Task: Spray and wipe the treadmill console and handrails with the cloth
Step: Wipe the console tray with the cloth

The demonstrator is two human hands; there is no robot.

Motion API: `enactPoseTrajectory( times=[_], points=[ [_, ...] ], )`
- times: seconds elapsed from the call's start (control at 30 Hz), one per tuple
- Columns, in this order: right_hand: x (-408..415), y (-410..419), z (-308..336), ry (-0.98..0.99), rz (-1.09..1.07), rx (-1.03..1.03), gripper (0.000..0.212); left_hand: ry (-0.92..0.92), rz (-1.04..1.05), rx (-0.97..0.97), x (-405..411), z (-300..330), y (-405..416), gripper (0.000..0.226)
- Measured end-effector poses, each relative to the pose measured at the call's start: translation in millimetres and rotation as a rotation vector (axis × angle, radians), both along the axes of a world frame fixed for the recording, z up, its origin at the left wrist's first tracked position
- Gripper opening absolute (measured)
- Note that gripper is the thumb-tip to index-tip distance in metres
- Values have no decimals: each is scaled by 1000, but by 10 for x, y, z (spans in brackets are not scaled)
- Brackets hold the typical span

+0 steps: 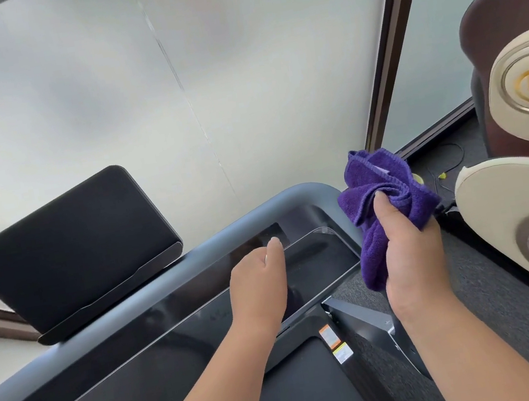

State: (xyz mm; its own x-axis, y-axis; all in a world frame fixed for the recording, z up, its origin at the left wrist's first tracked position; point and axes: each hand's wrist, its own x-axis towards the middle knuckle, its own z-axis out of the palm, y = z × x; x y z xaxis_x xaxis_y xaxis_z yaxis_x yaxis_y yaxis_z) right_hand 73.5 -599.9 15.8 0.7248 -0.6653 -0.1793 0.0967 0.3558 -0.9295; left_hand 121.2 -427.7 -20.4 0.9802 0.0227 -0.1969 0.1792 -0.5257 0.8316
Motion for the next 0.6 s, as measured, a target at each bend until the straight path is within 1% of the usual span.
enactPoseTrajectory(
  times=[0.03,0.07,0.13,0.17,0.2,0.23,0.3,0.47,0.53,0.6],
  points=[
    [-7,63,-51,10,21,-143,14,-7,12,0,9,-7,33,63],
    [-4,125,-135,18,40,-351,25,-11,24,-2,17,-12,67,63],
    [56,241,-442,52,133,-885,54,-20,40,-3,24,-20,144,65],
    [101,287,-647,98,230,-1111,64,-27,44,-1,29,-25,188,66],
    [136,327,-858,174,339,-1266,72,-34,45,2,33,-34,238,67],
    [152,374,-1016,254,433,-1358,78,-38,45,3,38,-40,292,68],
    [160,449,-1184,352,525,-1428,82,-35,46,-10,44,-49,414,68],
    [185,568,-1140,396,525,-1310,73,-21,14,-62,23,-125,686,70],
    [129,724,-1129,393,527,-1278,70,-20,-12,-80,-3,-139,760,70],
    [17,975,-1144,384,543,-1278,72,-32,-36,-88,-31,-134,826,70]
  ],
)
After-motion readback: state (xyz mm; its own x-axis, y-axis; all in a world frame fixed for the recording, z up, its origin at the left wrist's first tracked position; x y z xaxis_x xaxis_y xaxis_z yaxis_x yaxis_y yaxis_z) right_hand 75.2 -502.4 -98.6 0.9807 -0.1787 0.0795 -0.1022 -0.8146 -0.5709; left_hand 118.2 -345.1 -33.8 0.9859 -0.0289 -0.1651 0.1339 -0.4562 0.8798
